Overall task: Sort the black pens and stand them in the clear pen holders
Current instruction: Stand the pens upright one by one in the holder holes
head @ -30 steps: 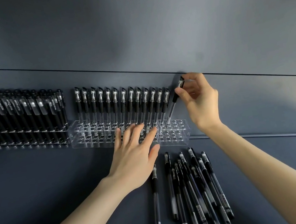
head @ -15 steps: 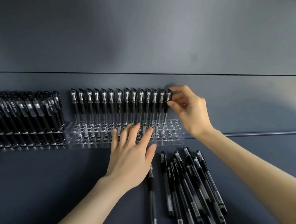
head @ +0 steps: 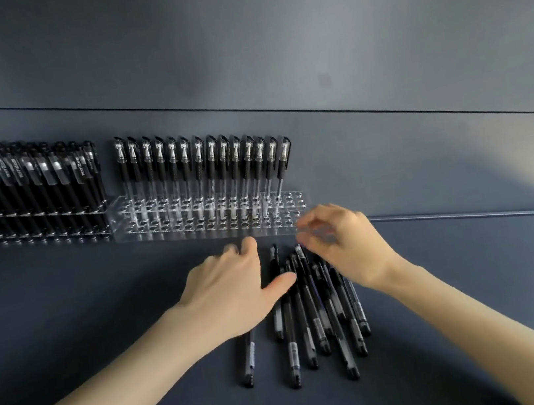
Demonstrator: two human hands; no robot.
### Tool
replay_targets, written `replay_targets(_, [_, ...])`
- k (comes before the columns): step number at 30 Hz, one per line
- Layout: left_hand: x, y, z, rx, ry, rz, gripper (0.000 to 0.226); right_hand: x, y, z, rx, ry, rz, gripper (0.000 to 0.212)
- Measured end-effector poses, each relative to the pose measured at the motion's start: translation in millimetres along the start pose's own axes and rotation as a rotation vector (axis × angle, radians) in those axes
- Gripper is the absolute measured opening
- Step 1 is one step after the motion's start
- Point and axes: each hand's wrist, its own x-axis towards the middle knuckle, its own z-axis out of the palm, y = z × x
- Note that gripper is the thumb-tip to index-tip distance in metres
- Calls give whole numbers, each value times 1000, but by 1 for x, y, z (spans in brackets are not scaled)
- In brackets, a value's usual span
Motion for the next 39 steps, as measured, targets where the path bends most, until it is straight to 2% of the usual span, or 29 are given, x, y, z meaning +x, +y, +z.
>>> replay_targets(2, [-9, 5, 3, 3, 9, -20, 65, -14, 4, 6, -82, -113, -8, 26])
replay_targets(6, [-13, 15, 8, -183, 31, -63, 58, -28, 6, 15, -146, -240, 1, 42])
replay_targets(12, [-6, 9, 6, -451, -23, -189, 53, -30, 6, 18, -158, -236, 0, 42])
replay_targets(19, [0, -7, 11, -785, -41, -133, 32, -30, 5, 18, -156, -241, -7, 42])
replay_targets(22, [-5, -4, 4, -943, 49, -105, 19, -28, 1, 15, -19, -165, 6, 37])
replay_targets(26, [-9, 8, -5, -1189, 182, -29, 7, -17, -22, 6, 583, 18, 171, 21])
replay_targets(29, [-9, 14, -7, -1224, 255, 15, 13, -7, -33, -1, 794, 119, 229, 18])
replay_targets(32, [0, 17, -9, -1255, 300, 64, 15, 3, -35, -9, 866, 170, 245, 14])
replay_targets(34, [9, 15, -10, -1253, 299, 98, 5, 12, -35, -15, 855, 225, 244, 11])
replay_targets(37, [26, 11, -8, -1186, 341, 89, 21, 28, -32, -25, 806, 324, 188, 5])
replay_targets(39, [36, 5, -9, -1083, 416, 44, 23, 41, -26, -30, 707, 387, 156, 16])
